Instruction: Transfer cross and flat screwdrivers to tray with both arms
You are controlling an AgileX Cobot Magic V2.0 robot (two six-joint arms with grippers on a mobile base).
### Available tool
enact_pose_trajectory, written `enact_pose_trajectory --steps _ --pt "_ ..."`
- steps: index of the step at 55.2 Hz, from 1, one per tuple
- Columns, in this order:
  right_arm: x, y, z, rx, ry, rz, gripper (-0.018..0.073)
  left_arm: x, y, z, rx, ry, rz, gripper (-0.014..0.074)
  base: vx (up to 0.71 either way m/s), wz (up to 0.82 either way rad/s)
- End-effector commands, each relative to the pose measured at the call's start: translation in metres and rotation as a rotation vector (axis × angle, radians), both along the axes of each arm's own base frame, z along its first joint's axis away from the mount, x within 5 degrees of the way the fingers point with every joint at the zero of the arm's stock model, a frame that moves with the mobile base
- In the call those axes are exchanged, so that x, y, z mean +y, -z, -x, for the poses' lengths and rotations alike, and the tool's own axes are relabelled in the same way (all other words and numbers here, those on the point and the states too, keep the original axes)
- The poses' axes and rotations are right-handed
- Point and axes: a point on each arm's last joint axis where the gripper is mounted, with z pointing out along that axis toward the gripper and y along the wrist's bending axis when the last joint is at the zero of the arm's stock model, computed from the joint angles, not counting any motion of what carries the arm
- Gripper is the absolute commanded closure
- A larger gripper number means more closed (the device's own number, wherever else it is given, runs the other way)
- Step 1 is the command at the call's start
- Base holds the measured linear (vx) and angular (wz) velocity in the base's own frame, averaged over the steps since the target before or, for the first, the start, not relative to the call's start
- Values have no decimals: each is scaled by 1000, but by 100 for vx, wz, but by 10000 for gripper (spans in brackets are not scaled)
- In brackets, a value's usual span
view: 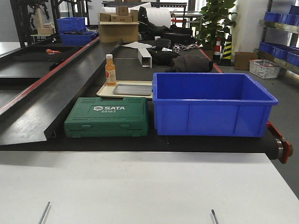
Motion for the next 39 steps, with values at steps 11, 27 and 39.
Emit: enact_pose_trajectory --steps 11,27,39 --pt "2 10 -34 59 1 10 212 -2 22 -45 191 4 -16 213 0 0" --pt "4 37 -51 243 30 -80 88 -4 64 -82 471 -10 48 113 0 0" --pt "6 59 -48 475 39 -120 88 -7 86 -125 753 -2 37 113 0 0"
